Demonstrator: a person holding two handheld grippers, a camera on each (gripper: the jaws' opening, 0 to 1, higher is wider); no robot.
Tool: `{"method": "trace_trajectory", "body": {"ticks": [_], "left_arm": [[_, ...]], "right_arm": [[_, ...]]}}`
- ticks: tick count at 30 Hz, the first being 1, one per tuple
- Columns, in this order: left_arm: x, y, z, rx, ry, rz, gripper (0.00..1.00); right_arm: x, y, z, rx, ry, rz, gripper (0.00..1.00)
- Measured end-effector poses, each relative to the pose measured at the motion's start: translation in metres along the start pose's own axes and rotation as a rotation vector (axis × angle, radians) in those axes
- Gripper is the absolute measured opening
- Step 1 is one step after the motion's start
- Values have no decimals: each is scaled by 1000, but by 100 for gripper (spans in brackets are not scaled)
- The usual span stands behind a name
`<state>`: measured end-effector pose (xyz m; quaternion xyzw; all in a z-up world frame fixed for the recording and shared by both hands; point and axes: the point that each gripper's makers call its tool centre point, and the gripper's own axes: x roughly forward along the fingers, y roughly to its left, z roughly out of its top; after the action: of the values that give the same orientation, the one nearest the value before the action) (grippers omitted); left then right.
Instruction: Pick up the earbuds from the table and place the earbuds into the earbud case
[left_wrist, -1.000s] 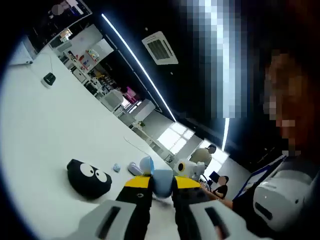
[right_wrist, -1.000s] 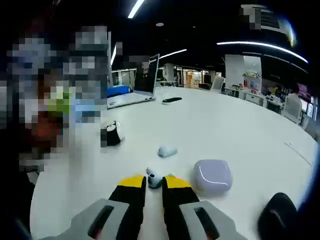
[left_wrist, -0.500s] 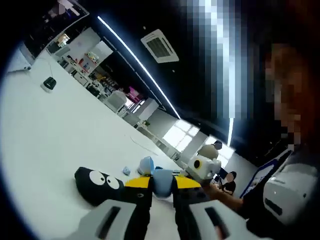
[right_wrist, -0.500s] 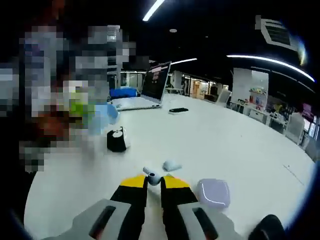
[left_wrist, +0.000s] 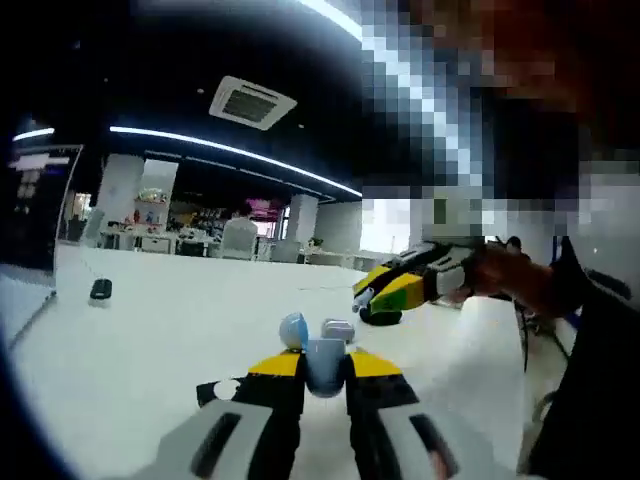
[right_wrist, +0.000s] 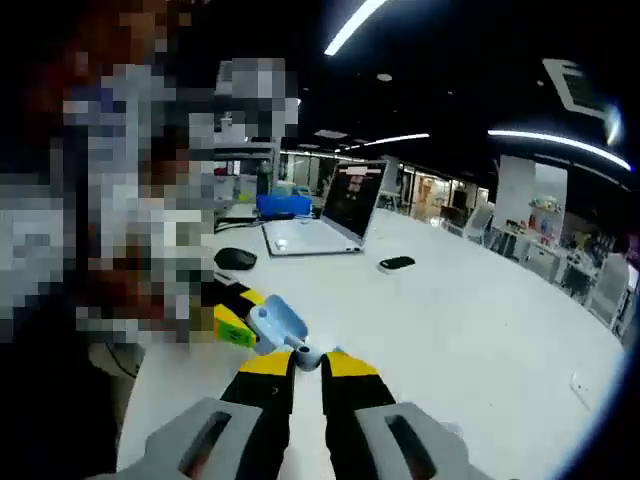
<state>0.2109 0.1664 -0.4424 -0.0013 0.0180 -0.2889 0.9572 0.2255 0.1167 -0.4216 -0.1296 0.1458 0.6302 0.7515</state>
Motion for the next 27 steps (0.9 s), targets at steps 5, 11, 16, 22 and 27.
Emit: {"method": "trace_trajectory", "body": {"ticks": [5, 11, 16, 22, 27], "left_arm": [[2, -7, 4, 100, -28, 22, 18], [-1, -7, 0, 178, 6, 46, 18], [2, -15, 0, 277, 61, 42, 18], [3, -12, -2, 259, 86, 51, 18], [4, -13, 1, 254, 82, 46, 18]], "right_arm": [[6, 1, -1, 5, 51, -1, 10], [15, -4, -21, -74, 174, -49, 10], [22, 0, -14, -188, 216, -63, 10], [23, 2, -16, -306, 315, -71, 10], [25, 2, -15, -347, 340, -71, 10]]}}
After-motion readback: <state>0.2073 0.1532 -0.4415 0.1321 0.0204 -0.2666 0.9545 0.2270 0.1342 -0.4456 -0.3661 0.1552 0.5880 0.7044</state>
